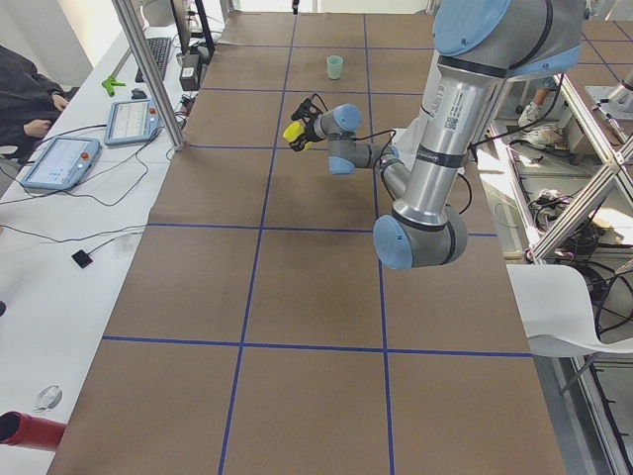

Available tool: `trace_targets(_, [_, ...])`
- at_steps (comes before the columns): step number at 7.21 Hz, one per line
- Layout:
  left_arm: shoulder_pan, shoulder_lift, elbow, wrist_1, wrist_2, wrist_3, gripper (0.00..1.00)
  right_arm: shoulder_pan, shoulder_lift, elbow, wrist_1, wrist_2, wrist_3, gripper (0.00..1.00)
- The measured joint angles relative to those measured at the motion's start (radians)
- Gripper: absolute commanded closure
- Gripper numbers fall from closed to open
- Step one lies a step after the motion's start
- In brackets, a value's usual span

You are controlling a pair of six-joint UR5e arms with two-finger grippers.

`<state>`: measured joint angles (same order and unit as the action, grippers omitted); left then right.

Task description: Transfer and stack yellow cup on green cup

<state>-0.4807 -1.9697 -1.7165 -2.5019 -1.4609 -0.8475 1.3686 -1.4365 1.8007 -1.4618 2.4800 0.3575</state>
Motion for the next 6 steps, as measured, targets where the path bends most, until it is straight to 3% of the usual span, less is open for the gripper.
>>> trace_targets(2, [0.002,-0.012,-0.001,-0.021,-0.062,0.022,1.00,-0.141,0.112,-0.006,0.077,-0.003,0.205,0.02])
trace_targets(6, [0.038,-0.076,0.027,-0.041,-0.131,0.033,1.00,-0.340,0.264,-0.012,0.094,-0.009,0.370,0.02])
